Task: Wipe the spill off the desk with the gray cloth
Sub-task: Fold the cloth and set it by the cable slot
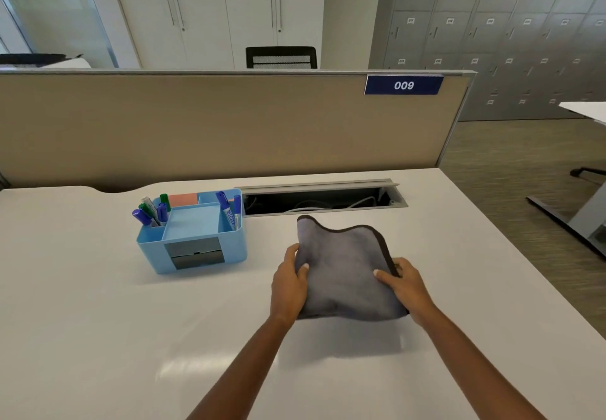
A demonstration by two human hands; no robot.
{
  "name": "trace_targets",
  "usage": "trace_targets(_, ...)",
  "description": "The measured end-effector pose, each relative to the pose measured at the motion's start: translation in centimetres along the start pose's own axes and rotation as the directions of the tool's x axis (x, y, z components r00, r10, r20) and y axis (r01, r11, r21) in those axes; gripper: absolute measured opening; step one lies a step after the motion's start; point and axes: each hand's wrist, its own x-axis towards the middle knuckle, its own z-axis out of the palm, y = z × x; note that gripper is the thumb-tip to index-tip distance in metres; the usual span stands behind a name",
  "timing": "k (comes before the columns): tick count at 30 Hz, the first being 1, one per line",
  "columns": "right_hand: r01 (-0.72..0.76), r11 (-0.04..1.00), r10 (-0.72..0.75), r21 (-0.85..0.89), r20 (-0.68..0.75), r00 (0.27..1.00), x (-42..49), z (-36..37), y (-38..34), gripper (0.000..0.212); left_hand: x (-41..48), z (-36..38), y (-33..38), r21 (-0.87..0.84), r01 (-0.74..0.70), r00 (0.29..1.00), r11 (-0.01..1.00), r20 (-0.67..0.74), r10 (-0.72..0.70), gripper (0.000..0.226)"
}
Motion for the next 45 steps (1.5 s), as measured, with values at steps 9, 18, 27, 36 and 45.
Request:
trace_targets(9,0.146,0.983,-0.16,-0.115,-0.129,0.979,6.0,-2.5,-0.8,0.05,6.5,5.1,0.7,-0.11,0.066,0.993,0.992,0.1,-0.055,0.056)
trace_targets(18,0.279,0.924,-0.34,-0.263,-0.229,0.912,10.8,-2.2,-0.5,0.024,11.0,8.0,0.8,-0.221,0.141,0.99,0.965,0.051,-0.133,0.038)
trace_targets(27,0.197,0.941,-0.265,-0.275,-0.236,0.935,13.5,-2.1,1.3,0.037,12.2,9.4,0.2,-0.098,0.122,0.981,0.988,0.161,-0.106,0.058)
trace_targets(36,0.134,0.891,-0.222,-0.434,-0.158,0.962,14.7,-2.4,2.4,0.043,11.6,11.5,-0.6,0.296,0.029,0.992,0.955,0.11,-0.065,0.044)
trace_targets(45,0.006,0.772,-0.174,-0.636,-0.202,0.964,13.8,-1.7,2.8,0.043,11.3,11.1,-1.8,0.459,-0.046,0.988,0.887,0.155,-0.029,0.048)
